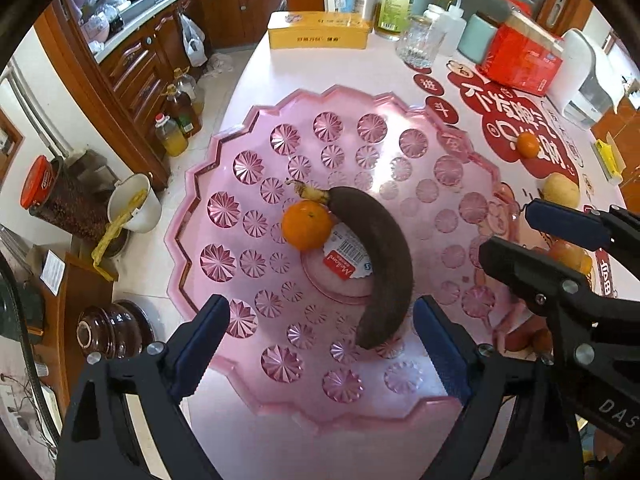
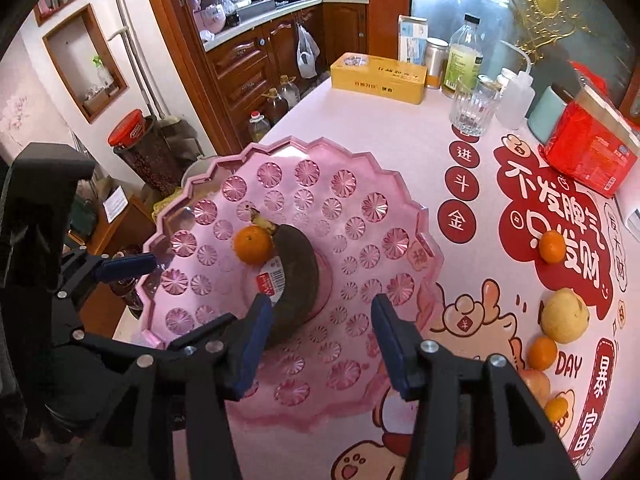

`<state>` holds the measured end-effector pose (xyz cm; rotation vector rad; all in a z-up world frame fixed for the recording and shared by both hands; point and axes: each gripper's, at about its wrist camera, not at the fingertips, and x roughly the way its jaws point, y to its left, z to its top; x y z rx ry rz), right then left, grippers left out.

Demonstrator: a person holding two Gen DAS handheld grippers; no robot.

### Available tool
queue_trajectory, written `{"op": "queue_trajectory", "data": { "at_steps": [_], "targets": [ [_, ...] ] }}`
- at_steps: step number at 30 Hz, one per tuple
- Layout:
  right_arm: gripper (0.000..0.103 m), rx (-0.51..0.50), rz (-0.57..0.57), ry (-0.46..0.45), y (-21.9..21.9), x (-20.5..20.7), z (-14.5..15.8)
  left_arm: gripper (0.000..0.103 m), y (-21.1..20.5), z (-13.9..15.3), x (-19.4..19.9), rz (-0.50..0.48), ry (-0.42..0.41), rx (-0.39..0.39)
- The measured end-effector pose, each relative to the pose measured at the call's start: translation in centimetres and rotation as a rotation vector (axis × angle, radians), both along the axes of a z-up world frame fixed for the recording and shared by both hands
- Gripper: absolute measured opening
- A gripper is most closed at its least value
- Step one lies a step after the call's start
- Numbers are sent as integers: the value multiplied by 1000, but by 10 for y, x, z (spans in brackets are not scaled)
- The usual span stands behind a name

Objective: Organize fruits
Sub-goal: 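Open the left gripper to drop the orange while the right gripper lowers and releases the banana, then withdraw both tools from the bowl back toward the remaining fruit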

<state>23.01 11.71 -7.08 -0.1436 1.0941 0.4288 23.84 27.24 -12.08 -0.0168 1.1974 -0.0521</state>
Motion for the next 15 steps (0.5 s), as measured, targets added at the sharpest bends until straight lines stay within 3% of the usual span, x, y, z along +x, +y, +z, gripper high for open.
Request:
{"op": "queue_trajectory", "data": {
  "at_steps": [8,15],
  "targets": [
    [52,49,-41,-35,-13,-20,16,92,-8,27,-22,-3,-84,32],
    [52,69,-89,-70,-28,-37,27,92,-16,47,-42,-32,-133,9]
  ]
}}
